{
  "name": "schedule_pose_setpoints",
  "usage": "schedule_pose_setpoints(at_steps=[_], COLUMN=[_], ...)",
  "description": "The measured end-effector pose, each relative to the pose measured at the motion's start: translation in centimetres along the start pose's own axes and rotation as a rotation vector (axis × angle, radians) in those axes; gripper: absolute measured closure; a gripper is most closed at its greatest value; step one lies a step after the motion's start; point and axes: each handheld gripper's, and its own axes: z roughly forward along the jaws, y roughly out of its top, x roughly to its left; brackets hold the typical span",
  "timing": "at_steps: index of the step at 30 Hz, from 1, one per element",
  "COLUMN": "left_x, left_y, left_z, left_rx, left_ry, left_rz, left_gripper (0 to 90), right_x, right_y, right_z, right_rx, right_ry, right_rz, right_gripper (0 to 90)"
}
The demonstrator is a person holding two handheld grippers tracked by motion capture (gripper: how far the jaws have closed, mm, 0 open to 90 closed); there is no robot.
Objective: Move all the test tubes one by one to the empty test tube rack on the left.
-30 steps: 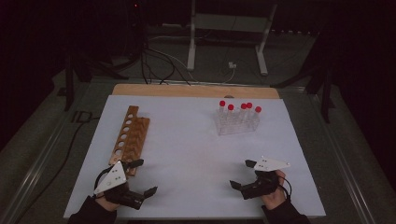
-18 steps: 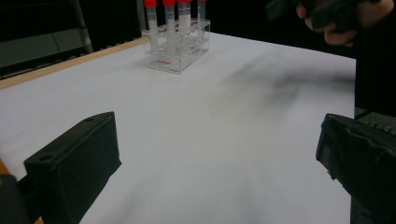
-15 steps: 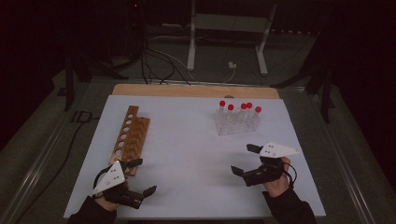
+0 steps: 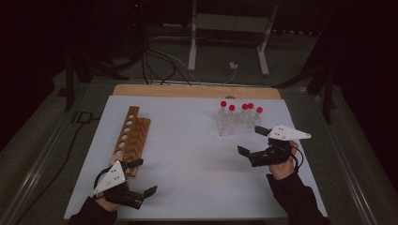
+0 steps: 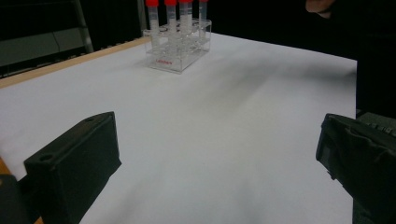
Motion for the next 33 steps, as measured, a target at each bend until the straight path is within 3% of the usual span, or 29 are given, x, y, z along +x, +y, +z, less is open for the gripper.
schedule_pose_setpoints(at_steps=[13, 18, 33], left_x=[0.0, -0.1, -0.1], left_y=[0.0, 0.0, 0.0], left_z=[0.0, 0.1, 0.1], left_rx=[-0.002, -0.001, 0.001], left_ry=[0.001, 0.001, -0.002], left_rz=[-0.002, 0.001, 0.002], left_gripper=[0.3, 0.3, 0.3], right_x=[-2.9, -4.7, -9.1], right_y=[1.6, 2.0, 1.3], right_z=[0.5, 0.7, 1.7], right_rx=[-0.030, -0.040, -0.033], right_ry=[-0.066, -0.119, -0.233], right_rz=[0.022, 0.035, 0.107], right_gripper=[0.0, 0.0, 0.0])
